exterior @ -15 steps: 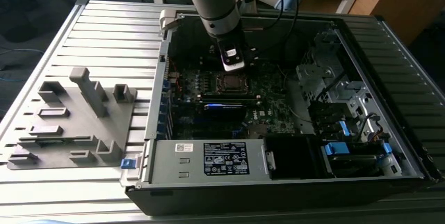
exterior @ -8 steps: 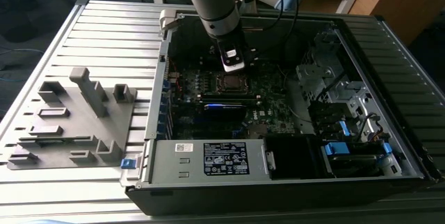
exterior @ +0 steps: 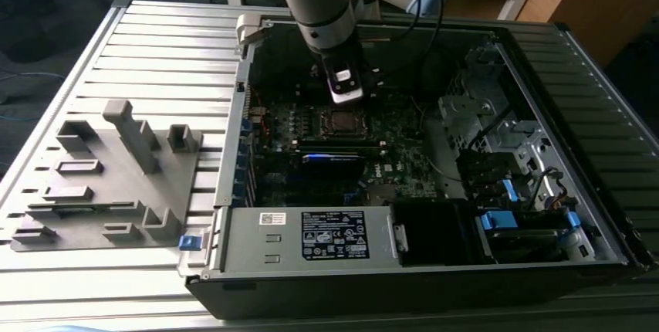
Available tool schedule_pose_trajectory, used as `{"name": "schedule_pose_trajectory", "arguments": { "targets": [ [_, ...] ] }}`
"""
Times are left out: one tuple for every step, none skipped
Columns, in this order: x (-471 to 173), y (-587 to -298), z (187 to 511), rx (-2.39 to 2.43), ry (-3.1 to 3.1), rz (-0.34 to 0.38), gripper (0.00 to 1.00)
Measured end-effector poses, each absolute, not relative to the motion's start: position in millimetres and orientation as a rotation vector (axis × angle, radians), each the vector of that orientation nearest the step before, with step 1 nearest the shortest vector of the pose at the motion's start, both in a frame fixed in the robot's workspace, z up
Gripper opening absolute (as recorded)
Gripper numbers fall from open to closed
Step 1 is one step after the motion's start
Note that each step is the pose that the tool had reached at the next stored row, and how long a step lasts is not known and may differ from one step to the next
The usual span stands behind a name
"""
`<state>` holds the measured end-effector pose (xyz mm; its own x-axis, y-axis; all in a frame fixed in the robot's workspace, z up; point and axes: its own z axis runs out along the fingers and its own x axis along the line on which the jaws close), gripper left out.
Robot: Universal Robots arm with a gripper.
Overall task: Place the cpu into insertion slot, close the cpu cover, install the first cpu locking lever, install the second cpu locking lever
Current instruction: 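Install the first cpu locking lever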
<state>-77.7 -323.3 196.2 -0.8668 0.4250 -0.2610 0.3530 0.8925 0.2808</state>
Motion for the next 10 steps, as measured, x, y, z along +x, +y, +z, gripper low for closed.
{"name": "schedule_pose_trajectory", "arguments": {
  "targets": [
    [-77.7,-323.3,198.5,0.579,2.742,0.322,0.11],
    [-77.7,-323.3,201.1,0.579,2.742,0.322,0.11],
    [-77.7,-323.3,203.8,0.579,2.742,0.321,0.11],
    [-77.7,-323.3,206.5,0.579,2.742,0.322,0.11],
    [-77.7,-323.3,209.1,0.579,2.742,0.322,0.11],
    [-77.7,-323.3,211.7,0.579,2.742,0.322,0.11],
    [-77.7,-323.3,213.2,0.579,2.742,0.322,0.11],
    [-77.7,-323.3,213.6,0.579,2.742,0.322,0.11],
    [-77.7,-323.3,213.5,0.579,2.742,0.322,0.11],
    [-77.7,-323.3,213.5,0.579,2.742,0.322,0.11]
  ]
}}
